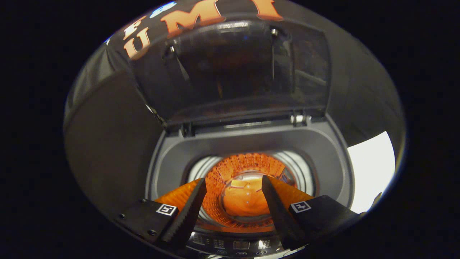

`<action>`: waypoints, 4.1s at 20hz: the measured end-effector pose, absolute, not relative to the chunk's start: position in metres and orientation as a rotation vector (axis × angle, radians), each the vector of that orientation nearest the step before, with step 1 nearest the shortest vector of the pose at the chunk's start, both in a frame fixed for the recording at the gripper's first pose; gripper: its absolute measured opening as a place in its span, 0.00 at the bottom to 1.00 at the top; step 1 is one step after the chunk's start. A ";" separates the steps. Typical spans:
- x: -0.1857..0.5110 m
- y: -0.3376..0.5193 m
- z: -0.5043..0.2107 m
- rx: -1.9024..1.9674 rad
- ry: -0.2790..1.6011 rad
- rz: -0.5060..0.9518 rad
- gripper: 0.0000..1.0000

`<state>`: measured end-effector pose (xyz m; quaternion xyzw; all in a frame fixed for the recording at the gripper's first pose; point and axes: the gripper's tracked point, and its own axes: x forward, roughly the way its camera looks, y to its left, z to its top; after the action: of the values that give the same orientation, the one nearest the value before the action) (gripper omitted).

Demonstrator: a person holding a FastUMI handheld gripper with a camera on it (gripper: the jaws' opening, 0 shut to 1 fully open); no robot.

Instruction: Put the clothes into the washing machine and then close the washing machine lid.

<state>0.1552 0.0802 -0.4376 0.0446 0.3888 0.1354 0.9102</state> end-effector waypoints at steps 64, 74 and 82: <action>0.246 0.076 -0.243 -0.050 0.406 0.187 0.99; 0.197 0.070 -0.281 -0.041 0.478 0.180 0.99; 0.173 0.074 -0.318 0.002 0.551 0.166 0.99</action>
<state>0.1730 0.0738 -0.3185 0.0008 0.2718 0.0819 0.9589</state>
